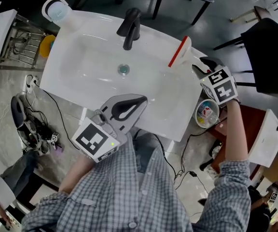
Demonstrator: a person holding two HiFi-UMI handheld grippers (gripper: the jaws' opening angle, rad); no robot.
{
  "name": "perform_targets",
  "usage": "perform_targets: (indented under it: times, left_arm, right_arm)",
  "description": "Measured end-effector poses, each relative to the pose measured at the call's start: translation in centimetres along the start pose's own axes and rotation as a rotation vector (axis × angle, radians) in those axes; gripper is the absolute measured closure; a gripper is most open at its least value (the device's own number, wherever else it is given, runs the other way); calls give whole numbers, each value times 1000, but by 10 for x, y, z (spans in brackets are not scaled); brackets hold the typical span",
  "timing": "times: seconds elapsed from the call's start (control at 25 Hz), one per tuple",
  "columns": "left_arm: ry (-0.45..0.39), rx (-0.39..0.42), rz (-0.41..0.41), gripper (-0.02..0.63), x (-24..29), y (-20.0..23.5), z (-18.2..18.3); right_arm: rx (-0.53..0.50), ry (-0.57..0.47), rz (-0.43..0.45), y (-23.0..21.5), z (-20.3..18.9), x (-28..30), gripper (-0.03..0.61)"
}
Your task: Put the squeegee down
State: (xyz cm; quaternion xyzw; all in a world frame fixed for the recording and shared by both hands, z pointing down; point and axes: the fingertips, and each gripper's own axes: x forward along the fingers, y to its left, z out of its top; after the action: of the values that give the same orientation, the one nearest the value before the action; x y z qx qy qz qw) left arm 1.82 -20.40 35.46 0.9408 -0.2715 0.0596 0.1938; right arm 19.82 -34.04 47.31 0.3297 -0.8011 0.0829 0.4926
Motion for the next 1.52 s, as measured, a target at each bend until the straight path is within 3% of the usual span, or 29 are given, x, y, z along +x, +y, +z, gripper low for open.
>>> perform_targets:
  times: [0.08, 0.2, 0.36, 0.84, 1.2, 1.52]
  left_arm:
    - [1, 9, -11, 607, 2, -5, 1]
    - [-3, 36, -20, 607, 3, -10, 5]
    - [-18, 63, -7, 607, 3, -12, 12]
    - [-36, 123, -44, 607, 13, -25, 29]
    - [-47, 167, -96, 607, 20, -40, 39]
    - [-52, 182, -93, 607, 23, -46, 44]
  right_arm:
    - [32, -34, -35, -1, 0, -10, 437]
    - [62, -90, -103, -3, 2, -23, 527]
    - [107, -196, -169, 6, 11, -51, 560]
    - [306, -411, -365, 39, 6, -133, 565]
    - [412, -490, -469, 62, 4, -177, 565]
    - [495, -553, -532, 70, -1, -205, 565]
